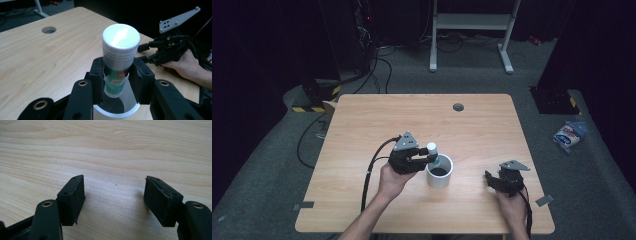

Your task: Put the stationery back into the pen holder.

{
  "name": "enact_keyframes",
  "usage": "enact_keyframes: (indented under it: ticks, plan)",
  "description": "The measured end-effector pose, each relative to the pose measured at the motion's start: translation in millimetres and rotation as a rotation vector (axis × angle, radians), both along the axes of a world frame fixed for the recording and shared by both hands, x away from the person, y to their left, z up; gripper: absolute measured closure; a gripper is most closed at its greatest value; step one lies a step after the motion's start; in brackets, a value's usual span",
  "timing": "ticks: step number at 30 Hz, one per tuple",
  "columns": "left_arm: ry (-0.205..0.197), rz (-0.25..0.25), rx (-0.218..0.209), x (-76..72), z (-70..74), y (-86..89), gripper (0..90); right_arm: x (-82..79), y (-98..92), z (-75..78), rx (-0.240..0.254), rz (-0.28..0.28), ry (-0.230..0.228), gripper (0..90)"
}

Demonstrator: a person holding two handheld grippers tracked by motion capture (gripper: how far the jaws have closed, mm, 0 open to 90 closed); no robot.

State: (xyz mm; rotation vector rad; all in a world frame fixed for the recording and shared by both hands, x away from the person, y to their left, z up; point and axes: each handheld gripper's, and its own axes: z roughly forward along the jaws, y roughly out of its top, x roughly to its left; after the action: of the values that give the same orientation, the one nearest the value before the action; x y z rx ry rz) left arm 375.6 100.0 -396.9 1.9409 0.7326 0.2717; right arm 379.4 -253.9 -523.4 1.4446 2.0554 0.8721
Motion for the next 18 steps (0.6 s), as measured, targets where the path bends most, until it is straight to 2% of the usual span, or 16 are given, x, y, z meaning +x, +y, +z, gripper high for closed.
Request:
enact_keyframes:
  ticks: [3,10,15,18]
  plan:
    - [-0.009,0.005,0.026,1.9,-3.8,-5.3,65.2,0.0,0.0,0.0,0.0,0.0,0.0,33.1]
    - [0.0,0.007,0.014,5.6,-11.8,-13.3,65.2,0.0,0.1,0.0,0.001,0.0,0.002,32.7]
    - [-0.017,0.007,0.053,4.4,-16.6,-18.9,65.2,0.1,0.0,0.0,0.001,0.001,0.001,32.6]
    - [-0.024,0.003,0.062,3.4,-19.5,-20.0,65.2,0.1,0.0,0.0,0.0,0.001,0.001,32.6]
